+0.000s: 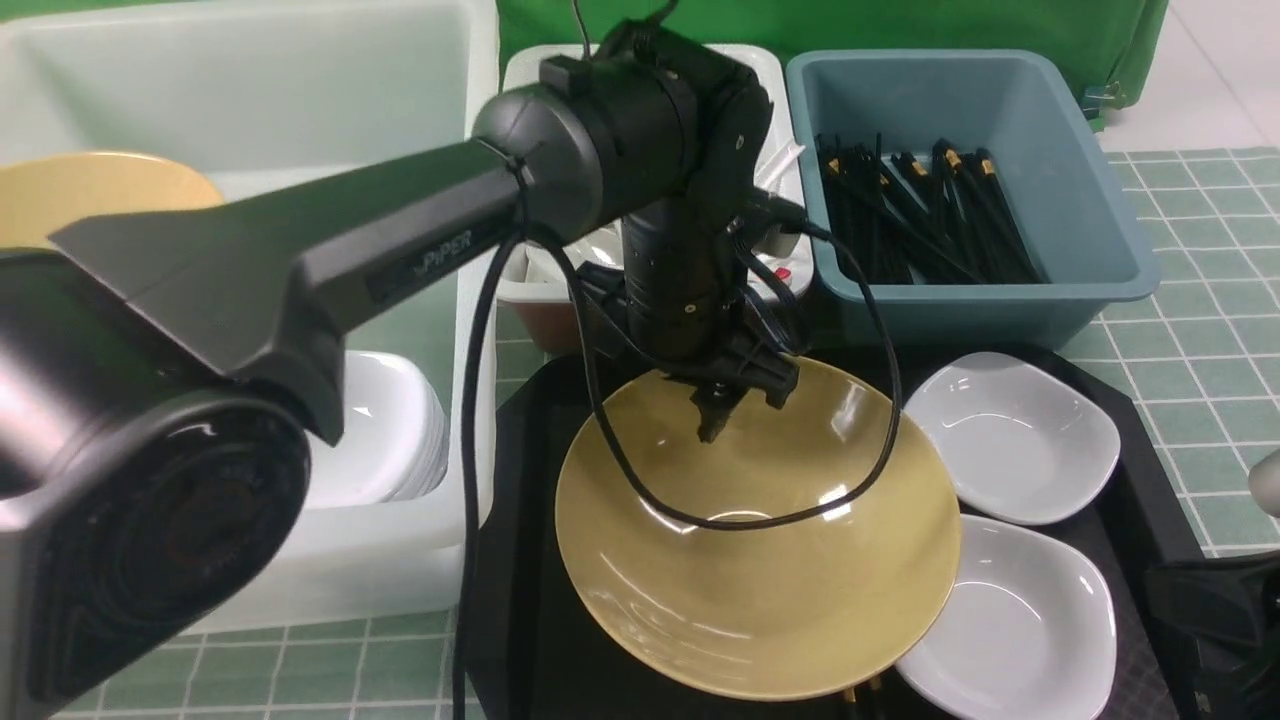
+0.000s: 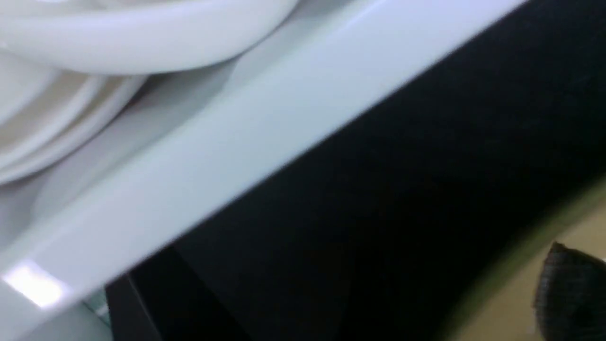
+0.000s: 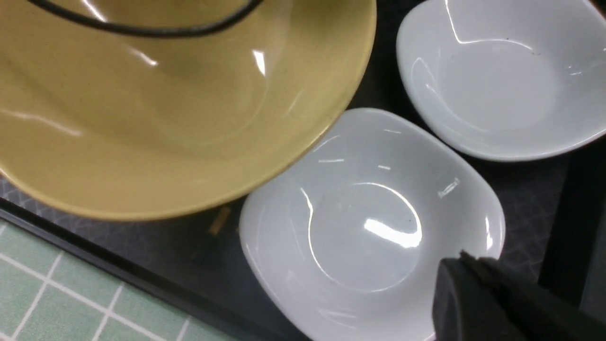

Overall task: On blue table put chopsticks spoon bowls plates into blue grey white boxes.
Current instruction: 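Grasp the large bowl on the tray by its rim, then place the tan bowl onto the bowl stack in the left bin with the left gripper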

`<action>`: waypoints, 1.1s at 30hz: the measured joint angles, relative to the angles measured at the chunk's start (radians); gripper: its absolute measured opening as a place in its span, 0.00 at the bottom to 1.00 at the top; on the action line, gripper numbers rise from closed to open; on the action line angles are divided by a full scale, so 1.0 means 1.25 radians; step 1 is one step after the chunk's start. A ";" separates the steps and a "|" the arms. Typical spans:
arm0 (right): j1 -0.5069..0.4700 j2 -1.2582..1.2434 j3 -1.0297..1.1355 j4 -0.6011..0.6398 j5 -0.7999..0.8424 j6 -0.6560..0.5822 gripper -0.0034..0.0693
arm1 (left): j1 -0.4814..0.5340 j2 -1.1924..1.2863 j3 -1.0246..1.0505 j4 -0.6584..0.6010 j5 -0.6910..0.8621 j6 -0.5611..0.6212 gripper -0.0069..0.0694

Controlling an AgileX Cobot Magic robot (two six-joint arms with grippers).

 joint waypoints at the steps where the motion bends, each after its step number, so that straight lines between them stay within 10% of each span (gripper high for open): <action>1: 0.000 0.000 0.000 0.000 0.000 0.000 0.11 | 0.001 0.003 0.000 0.006 0.005 0.024 0.45; 9: 0.000 0.000 0.000 0.000 0.000 0.000 0.12 | -0.002 -0.080 0.000 -0.035 0.003 0.094 0.13; 22: 0.000 0.000 0.000 0.000 0.005 0.000 0.13 | 0.013 -0.370 0.001 0.001 0.027 0.189 0.10; 28: 0.000 0.000 0.000 0.000 0.009 0.000 0.14 | 0.268 -0.554 0.001 0.021 0.038 0.140 0.10; 33: 0.000 0.000 0.000 0.000 0.009 0.000 0.15 | 0.640 -0.619 0.049 -0.036 0.034 0.096 0.10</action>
